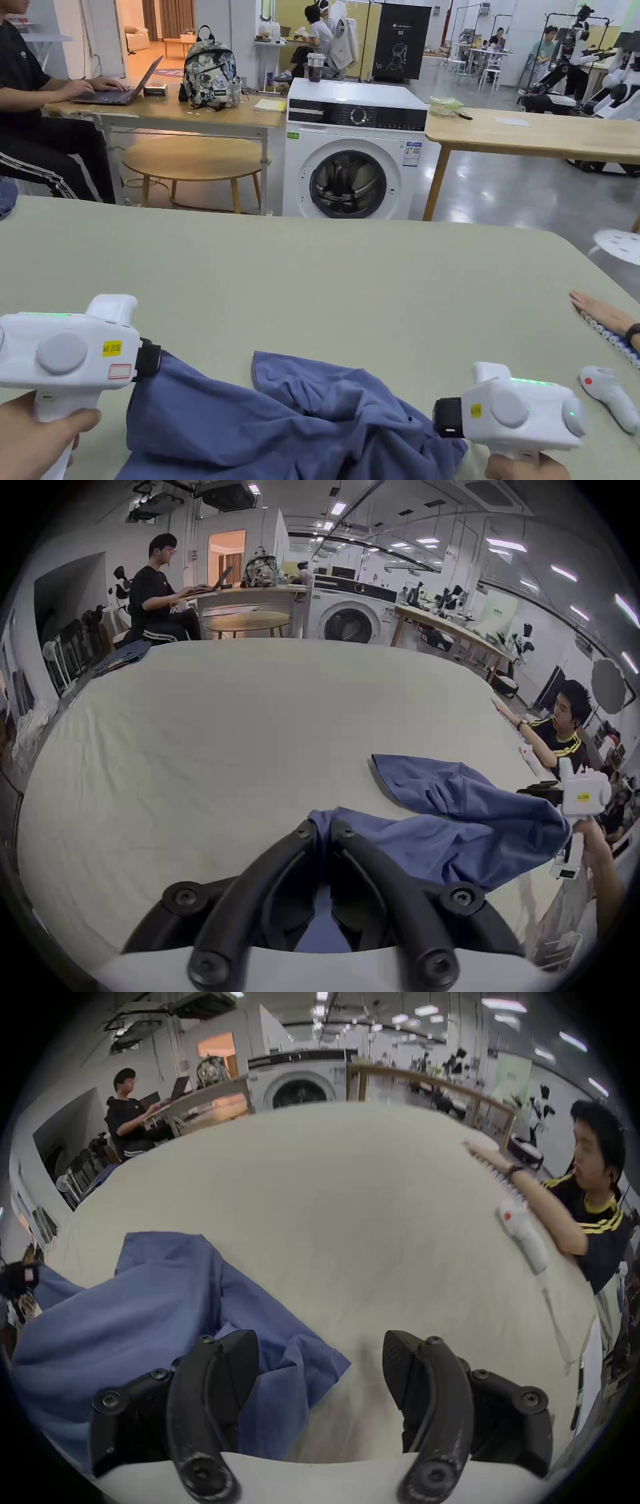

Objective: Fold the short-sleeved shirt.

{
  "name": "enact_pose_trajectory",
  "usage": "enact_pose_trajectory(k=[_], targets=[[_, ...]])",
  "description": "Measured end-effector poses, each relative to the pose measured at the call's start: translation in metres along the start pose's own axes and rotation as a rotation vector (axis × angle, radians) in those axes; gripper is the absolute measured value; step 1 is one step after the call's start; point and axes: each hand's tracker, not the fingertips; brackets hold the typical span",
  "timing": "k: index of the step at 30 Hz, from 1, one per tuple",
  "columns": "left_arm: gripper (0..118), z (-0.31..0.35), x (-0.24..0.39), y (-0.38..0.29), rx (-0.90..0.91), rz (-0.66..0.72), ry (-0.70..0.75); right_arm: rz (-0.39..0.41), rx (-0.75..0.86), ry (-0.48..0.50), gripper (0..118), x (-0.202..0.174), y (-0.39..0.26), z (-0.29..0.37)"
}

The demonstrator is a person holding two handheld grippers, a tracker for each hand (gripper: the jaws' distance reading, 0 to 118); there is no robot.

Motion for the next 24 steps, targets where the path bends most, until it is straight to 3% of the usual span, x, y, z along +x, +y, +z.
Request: enact_pose_trajectory(k=[4,5,6,7,8,9,10,16,24], targets=[[1,0.004,-0.004,-0.014,0.001,0.012,0.004,-0.044,-0.111,-0.007,76,0.003,-0.001,-0.033],[1,0.004,-0.005,-0.018,-0.005,0.023,0.006,-0.057,-0.132,0.021,69,0.004,-0.002,-0.038],[1,0.005,-0.006,-0.021,-0.007,0.027,0.004,-0.058,-0.134,0.016,45,0.004,-0.004,-0.041],[1,0.005,-0.007,-0.024,-0.008,0.029,0.005,-0.043,-0.118,-0.034,36,-0.005,-0.010,-0.031],[1,0.005,-0.007,-0.027,-0.009,0.029,0.009,-0.026,-0.094,-0.022,31,-0.006,-0.011,-0.027],[1,0.004,-0.007,-0.030,-0.014,0.026,0.016,-0.013,-0.091,-0.011,14,-0.007,-0.011,-0.026],[1,0.004,-0.008,-0.032,-0.015,0.025,0.022,-0.016,-0.090,0.011,7,-0.007,-0.011,-0.024],[1,0.019,-0.010,-0.034,0.016,0.033,0.029,0.053,0.070,-0.033,6,-0.012,-0.011,0.012],[1,0.070,-0.033,-0.007,0.147,0.043,0.075,0.037,0.355,-0.035,6,-0.015,0.009,0.112]])
